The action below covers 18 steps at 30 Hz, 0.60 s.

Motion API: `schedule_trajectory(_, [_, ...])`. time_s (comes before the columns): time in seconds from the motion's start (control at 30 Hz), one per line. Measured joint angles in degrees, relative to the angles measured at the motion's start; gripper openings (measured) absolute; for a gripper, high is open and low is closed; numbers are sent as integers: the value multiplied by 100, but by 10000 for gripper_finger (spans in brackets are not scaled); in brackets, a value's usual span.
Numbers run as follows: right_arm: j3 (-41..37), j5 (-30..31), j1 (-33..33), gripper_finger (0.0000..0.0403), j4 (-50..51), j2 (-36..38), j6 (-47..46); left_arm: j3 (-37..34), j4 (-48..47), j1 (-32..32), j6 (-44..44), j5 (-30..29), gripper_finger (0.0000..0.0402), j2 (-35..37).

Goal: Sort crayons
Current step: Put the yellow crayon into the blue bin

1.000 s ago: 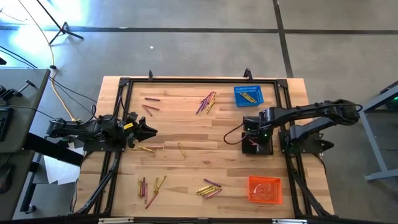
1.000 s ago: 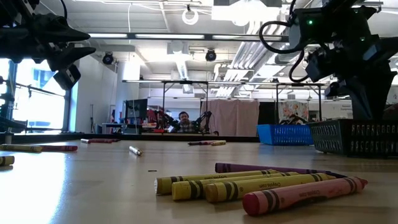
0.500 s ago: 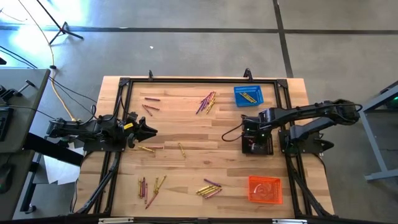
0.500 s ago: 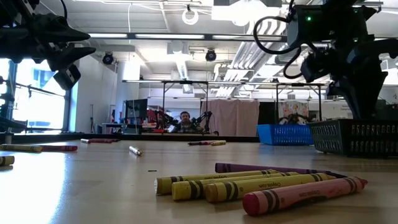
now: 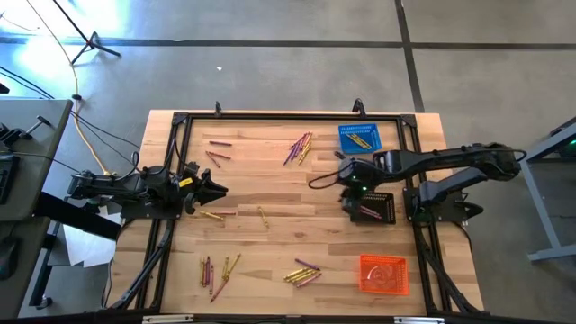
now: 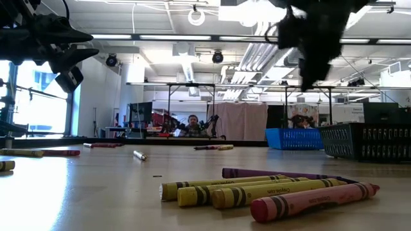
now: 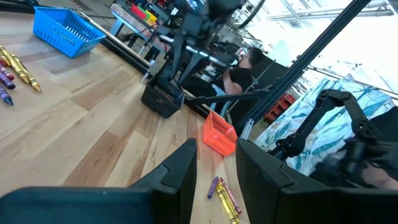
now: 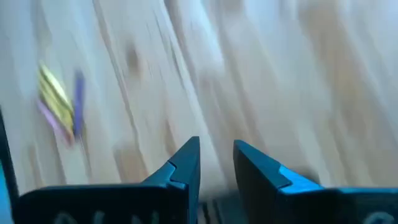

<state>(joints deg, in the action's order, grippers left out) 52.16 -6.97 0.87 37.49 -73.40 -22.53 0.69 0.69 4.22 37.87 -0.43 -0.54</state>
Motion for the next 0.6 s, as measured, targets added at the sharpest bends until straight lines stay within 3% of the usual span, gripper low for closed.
schedule_trajectory(0.3, [32,1004,-562,78,-3389,-1431,303,1,1,-2,-1,0,99,1])
schedule_trajectory(0.6, [1429,1865,-615,78,-3678,-3612,60,0,0,-1,-2,-1,99,0])
